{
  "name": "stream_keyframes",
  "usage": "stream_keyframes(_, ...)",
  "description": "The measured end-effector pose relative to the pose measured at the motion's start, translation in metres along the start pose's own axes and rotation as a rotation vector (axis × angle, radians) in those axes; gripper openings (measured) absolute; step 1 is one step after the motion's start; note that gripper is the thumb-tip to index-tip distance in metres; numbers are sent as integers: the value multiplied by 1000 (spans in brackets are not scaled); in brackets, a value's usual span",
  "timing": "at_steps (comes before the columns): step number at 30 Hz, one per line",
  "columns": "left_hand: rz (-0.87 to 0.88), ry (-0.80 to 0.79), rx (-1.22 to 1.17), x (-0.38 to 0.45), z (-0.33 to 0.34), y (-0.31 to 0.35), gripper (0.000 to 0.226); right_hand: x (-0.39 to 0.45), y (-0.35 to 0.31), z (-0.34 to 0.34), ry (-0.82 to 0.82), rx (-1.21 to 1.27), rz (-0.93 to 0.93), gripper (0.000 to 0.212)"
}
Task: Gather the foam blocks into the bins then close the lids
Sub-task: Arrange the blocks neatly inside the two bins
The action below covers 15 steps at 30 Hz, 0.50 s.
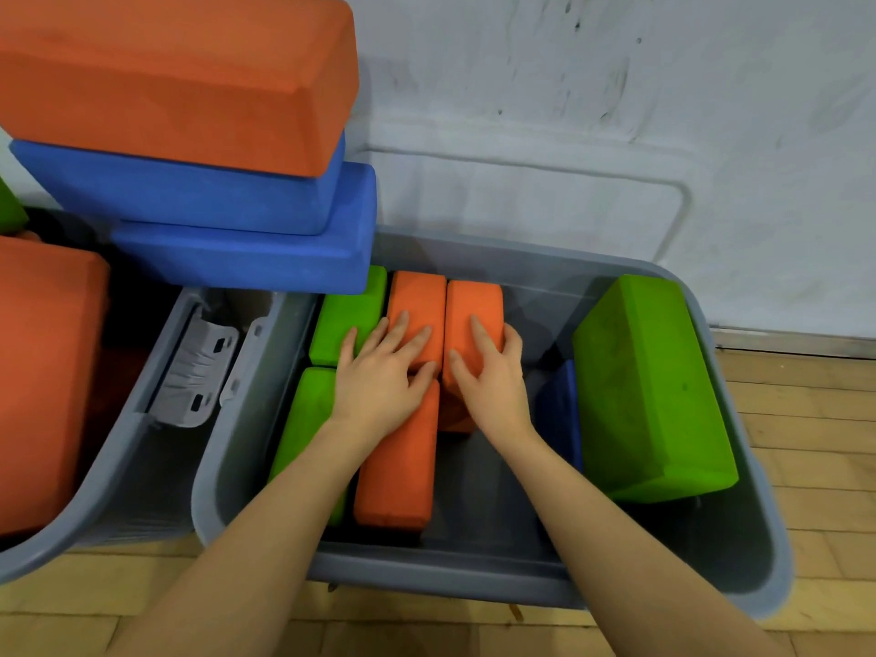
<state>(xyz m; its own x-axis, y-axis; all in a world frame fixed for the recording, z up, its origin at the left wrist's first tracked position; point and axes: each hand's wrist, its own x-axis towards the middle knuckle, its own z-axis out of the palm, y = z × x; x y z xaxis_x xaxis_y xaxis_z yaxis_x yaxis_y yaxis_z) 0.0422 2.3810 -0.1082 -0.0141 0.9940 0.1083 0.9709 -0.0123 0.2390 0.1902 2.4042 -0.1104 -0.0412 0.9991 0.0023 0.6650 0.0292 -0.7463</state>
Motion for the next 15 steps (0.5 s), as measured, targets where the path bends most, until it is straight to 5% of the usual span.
stream_keyframes(15, 23, 53, 7, -2, 4, -1, 56, 2, -3, 8, 95, 59, 9, 55)
